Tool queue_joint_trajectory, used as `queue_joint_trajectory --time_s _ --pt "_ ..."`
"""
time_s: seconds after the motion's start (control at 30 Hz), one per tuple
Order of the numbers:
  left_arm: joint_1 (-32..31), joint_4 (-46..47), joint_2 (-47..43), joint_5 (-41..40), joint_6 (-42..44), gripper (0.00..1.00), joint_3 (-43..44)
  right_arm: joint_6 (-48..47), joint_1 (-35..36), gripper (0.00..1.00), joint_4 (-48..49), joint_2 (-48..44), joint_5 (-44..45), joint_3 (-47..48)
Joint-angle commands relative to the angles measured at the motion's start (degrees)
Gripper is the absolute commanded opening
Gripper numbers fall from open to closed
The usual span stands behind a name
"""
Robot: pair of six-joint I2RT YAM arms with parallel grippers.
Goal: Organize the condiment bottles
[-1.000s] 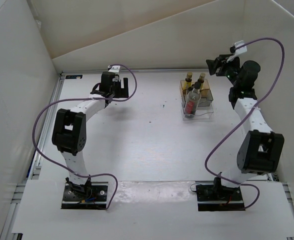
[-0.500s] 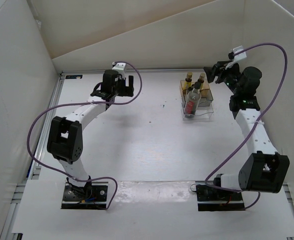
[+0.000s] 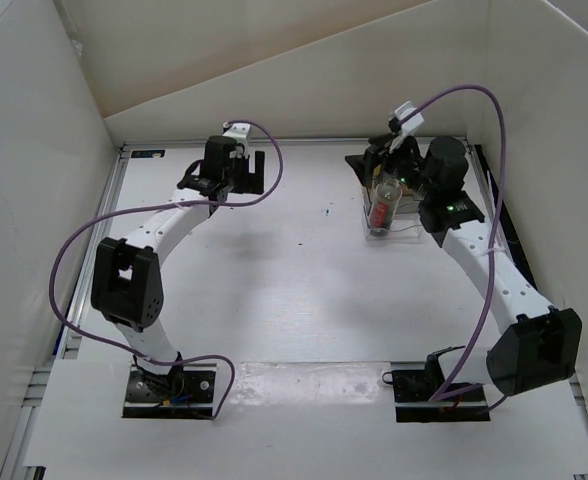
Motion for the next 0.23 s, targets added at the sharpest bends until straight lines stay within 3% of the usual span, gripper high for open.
queue_joint_trajectory --time_s 0.0,0.2 --pt "-1.3 -3.1 -4.6 -5.6 0.0 1.0 1.0 -1.6 2.4 0.73 0.0 1.3 1.9 3.5" --pt "-3.3 -6.8 -2.3 -13.9 -0.8 1.0 4.2 -2.1 6.8 0.73 0.0 2.7 1.5 3.3"
